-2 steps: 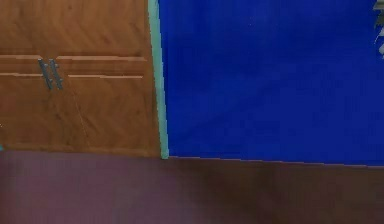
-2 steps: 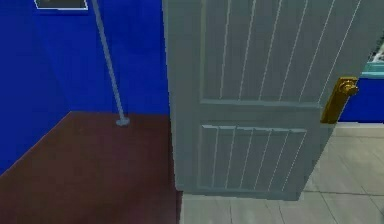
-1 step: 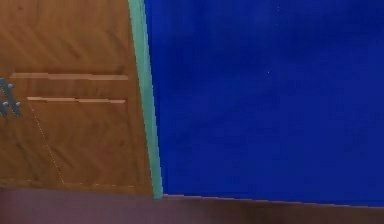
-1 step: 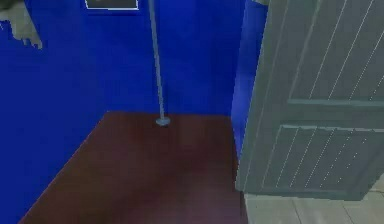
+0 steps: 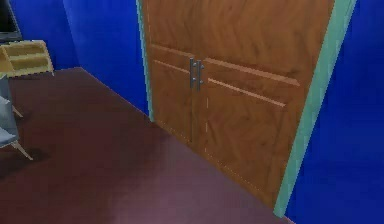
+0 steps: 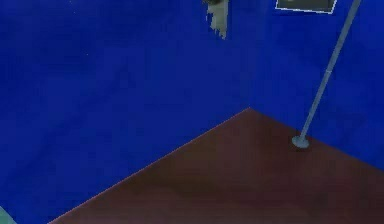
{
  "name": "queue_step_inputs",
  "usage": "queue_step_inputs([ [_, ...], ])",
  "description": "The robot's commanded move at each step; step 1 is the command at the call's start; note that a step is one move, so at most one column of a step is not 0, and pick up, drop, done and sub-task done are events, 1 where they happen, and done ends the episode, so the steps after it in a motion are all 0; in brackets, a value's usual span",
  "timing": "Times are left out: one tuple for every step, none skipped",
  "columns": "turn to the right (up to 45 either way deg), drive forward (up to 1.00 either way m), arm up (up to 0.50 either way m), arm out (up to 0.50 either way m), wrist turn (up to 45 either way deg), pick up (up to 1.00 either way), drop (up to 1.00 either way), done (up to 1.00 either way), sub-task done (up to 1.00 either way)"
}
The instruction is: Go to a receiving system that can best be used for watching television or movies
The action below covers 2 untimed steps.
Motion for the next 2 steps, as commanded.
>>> queue_step_inputs([
  [-6.0, 0.0, 0.0, 0.0, 0.0, 0.0, 0.0, 0.0, 0.0],
  [0.0, 0.45, 0.0, 0.0, 0.0, 0.0, 0.0, 0.0, 0.0],
])
